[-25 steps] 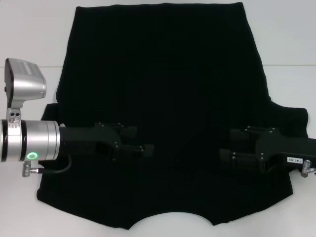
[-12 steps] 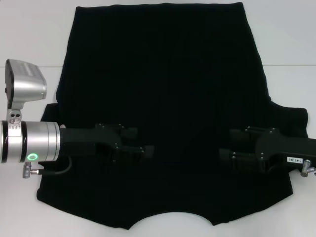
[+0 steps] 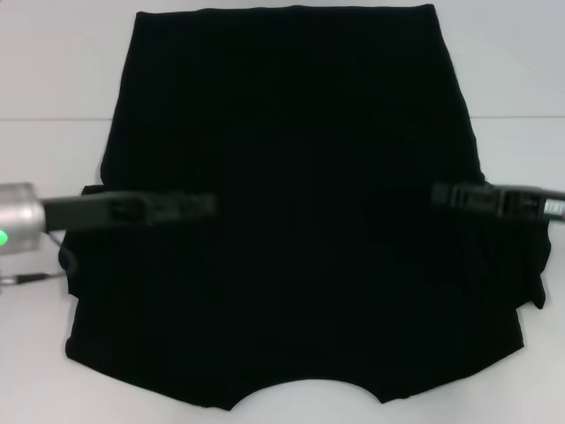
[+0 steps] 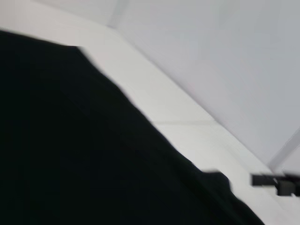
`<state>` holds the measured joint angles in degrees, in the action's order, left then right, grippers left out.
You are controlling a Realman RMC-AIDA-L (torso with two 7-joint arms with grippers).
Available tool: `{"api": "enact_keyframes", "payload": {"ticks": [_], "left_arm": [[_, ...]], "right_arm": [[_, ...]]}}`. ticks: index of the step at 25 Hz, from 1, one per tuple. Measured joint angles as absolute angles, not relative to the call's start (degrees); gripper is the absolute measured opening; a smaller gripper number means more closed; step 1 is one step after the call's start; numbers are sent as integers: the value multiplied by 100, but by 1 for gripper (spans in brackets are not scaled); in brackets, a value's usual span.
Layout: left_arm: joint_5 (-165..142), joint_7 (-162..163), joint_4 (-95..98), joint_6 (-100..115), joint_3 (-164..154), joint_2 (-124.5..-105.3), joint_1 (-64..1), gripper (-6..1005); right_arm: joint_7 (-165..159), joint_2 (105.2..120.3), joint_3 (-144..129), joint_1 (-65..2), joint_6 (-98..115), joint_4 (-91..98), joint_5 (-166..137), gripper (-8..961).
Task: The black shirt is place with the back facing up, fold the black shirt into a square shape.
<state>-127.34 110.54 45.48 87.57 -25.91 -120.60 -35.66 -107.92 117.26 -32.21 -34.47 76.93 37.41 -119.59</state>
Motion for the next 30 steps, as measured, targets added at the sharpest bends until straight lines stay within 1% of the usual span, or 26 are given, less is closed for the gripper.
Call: {"api": "enact_keyframes", "payload": {"ticks": [3,5,8,9,10,13,24,30], "left_arm": [[-12945,12175,4783,8760,-2228,-11895,-3474,775],[-13122,12665,4911,8836,-1884,-11807,-3414,757],[-13555,13125,5081,8951,-1322,-11691,-3354,671],[-13729,13233,5106,8942,-1217,-11669,-3349,642],[-13950,13357,5123,8912,-1117,-11650,-3344,613],[-14555,13656,5125,8702,-953,-11622,-3345,605],[-15136,13773,4685,8007,-1033,-11646,-3361,561],[-15153,13781,4585,7963,-1064,-11657,-3387,565]], "right_arm": [[-12051,11451,-3269,-3679,7568,3764,-12022,761],[-12772,11231,-3233,-3845,7543,3783,-12018,761],[-13293,11038,-3239,-4018,7533,3890,-12029,761],[-13390,11008,-3256,-4053,7533,3938,-12038,761],[-13488,10983,-3274,-4083,7534,3987,-12050,761],[-13720,10941,-3297,-4129,7544,4172,-12068,760],[-13808,10919,-3305,-4108,7581,4213,-12069,760],[-13816,10916,-3305,-4083,7582,4205,-12068,760]]}}
